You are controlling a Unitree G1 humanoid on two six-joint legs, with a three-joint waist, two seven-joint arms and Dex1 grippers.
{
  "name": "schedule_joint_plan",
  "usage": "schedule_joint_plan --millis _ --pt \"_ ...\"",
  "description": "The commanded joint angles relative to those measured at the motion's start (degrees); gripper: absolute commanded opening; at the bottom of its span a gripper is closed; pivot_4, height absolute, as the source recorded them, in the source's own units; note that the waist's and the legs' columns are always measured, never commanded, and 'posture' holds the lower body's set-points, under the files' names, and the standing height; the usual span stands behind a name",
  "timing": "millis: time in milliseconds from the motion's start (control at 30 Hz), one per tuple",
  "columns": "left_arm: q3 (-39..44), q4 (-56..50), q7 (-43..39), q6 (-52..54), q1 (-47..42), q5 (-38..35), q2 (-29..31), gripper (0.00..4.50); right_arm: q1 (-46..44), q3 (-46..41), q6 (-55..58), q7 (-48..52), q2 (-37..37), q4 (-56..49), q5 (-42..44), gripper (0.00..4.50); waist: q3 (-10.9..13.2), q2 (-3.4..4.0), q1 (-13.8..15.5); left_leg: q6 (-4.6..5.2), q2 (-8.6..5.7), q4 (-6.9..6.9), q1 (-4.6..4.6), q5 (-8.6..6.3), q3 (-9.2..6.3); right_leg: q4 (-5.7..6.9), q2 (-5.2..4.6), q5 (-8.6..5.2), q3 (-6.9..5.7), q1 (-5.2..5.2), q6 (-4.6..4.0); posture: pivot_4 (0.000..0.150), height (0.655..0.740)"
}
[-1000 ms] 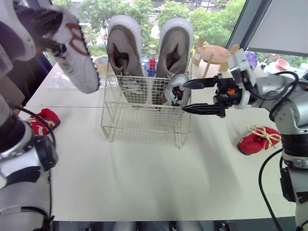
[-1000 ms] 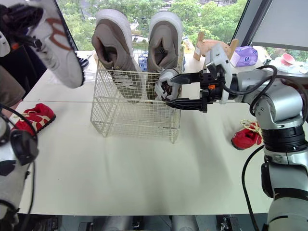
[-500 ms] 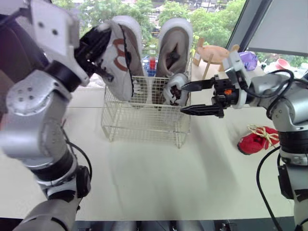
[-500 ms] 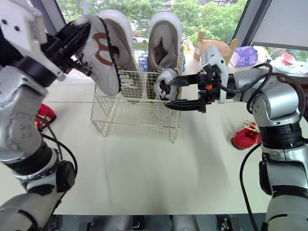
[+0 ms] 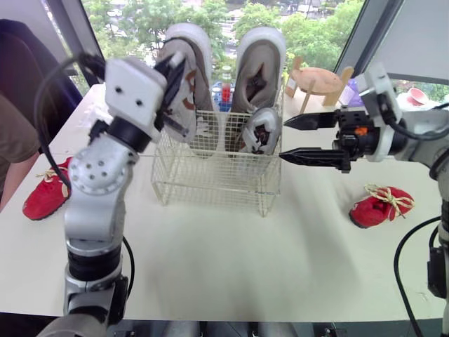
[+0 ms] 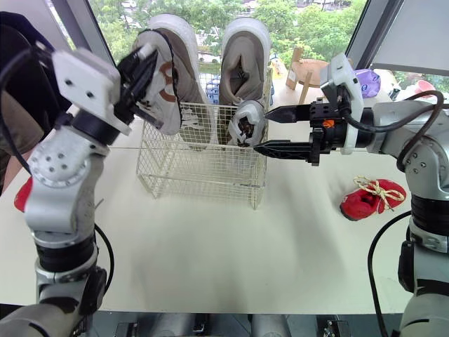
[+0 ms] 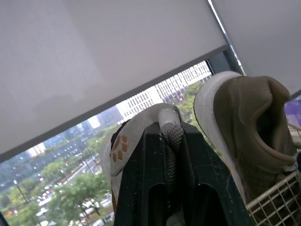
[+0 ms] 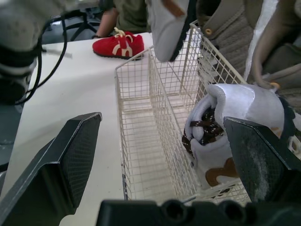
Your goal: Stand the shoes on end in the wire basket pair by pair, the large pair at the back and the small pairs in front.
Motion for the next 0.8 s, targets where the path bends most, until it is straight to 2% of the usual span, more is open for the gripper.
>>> schedule_joint_plan --millis 33,233,433,533,600,700,767,800 --pt "-2.9 2.0 3.0 -7.8 5.2 3.3 -1.6 0.04 -0.2 -2.2 0.7 -1.3 -0.9 -2.0 1.9 4.5 0.0 0.0 0.0 0.0 0.0 0.0 0.0 0.0 0.0 0.0 0.0 0.0 0.0 0.0 0.0 0.15 0.74" --pt "-4.3 5.4 9.2 -9.6 11.7 3.7 -9.3 0.04 1.9 -2.3 3.6 -0.4 -3.9 -5.0 4.6 4.5 0.0 0.0 0.1 0.11 0.0 0.02 -0.04 -0.06 0.02 -0.06 -0.01 0.0 -0.01 0.0 0.0 0.15 0.74" --pt "-2.4 5.7 8.8 -6.3 12.9 2.4 -9.7 0.04 3.7 -2.3 4.3 -0.4 -5.6 -6.5 6.4 4.5 -0.1 0.11 -0.1 0.17 0.06 0.01 0.0 -0.09 0.06 -0.06 0.06 0.0 0.0 0.0 0.0 0.15 0.74" --pt "-0.6 3.4 7.0 -3.4 12.9 -1.4 -9.3 1.16 4.3 -2.0 3.4 -1.0 -5.3 -6.2 6.0 4.5 -0.1 0.15 0.0 0.17 0.06 0.01 0.0 -0.09 0.06 -0.05 0.08 0.0 -0.01 0.0 0.0 0.15 0.74" --pt "0.4 1.1 5.6 0.0 13.5 -4.2 -8.7 2.16 4.7 -1.7 2.9 -1.0 -5.5 -6.1 5.8 4.5 -0.1 0.15 0.0 0.17 0.06 0.01 -0.01 -0.09 0.07 -0.06 0.08 0.0 -0.01 0.0 0.0 0.15 0.74" --pt "1.1 -6.9 -3.7 10.1 17.0 -15.2 -2.7 3.61 5.6 -1.3 2.2 -0.6 -5.9 -5.8 5.5 4.5 -0.1 0.14 -0.1 0.17 0.06 0.01 -0.01 -0.09 0.06 -0.06 0.1 -0.01 -0.02 0.0 0.0 0.15 0.74" --pt "4.4 -10.6 -4.2 17.3 18.5 -21.2 -0.7 3.61 6.5 -1.3 2.0 0.0 -6.3 -6.0 5.6 4.5 -0.1 0.15 0.0 0.17 0.07 0.01 -0.01 -0.09 0.06 -0.06 0.09 -0.01 -0.02 0.0 -0.01 0.15 0.74" --pt "9.1 -11.8 -4.0 21.6 18.9 -26.7 0.1 3.61 6.9 -1.2 1.9 -0.1 -6.2 -5.8 5.5 4.5 -0.1 0.15 0.0 0.17 0.06 0.02 -0.01 -0.09 0.07 -0.06 0.08 -0.01 -0.02 0.0 -0.01 0.15 0.74"
